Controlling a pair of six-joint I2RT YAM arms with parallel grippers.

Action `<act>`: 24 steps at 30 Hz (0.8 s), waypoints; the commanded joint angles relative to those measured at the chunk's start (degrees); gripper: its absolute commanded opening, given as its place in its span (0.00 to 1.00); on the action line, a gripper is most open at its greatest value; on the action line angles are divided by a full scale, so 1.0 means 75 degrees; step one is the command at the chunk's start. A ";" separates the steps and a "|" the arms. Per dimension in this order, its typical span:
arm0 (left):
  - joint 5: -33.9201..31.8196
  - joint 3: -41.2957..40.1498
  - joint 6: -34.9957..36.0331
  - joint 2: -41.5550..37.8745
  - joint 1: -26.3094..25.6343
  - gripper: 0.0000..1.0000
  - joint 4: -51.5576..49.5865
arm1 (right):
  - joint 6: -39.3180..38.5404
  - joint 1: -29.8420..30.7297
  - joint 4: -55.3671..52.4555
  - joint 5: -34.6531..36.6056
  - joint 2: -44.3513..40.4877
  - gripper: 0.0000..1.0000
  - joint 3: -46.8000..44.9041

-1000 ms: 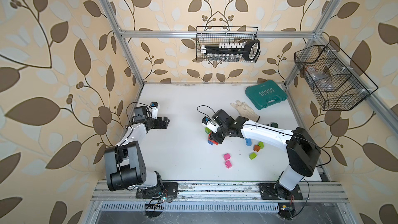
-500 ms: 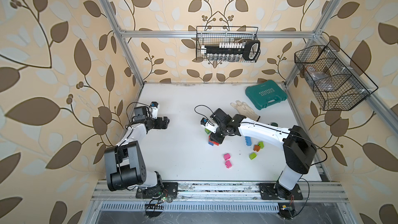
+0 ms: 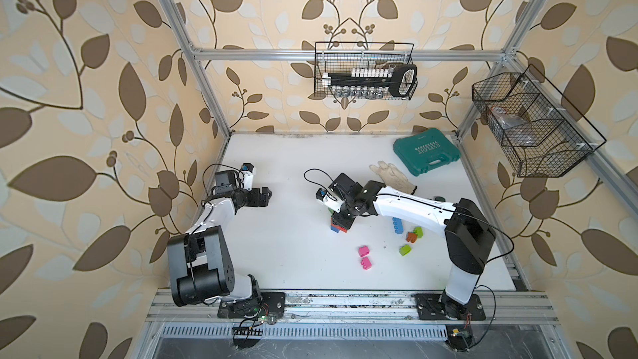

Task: Assemble the letter h with lego
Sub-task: Pick up the lego brick from the center of the board, then assemble the lego brick with the lego brick.

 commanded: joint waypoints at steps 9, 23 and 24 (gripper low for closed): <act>0.0015 0.0029 -0.0027 -0.0238 -0.0027 0.99 0.0064 | 0.1516 0.0082 0.0780 0.1451 -0.0290 0.17 0.1089; 0.0050 0.0005 -0.0005 -0.0263 -0.0030 0.99 0.0086 | 0.1952 -0.0162 0.1397 0.2221 0.1101 0.17 0.1836; 0.0061 -0.0008 0.0007 -0.0276 -0.0030 0.99 0.0096 | 0.2024 -0.0159 0.1347 0.2226 0.1194 0.17 0.1910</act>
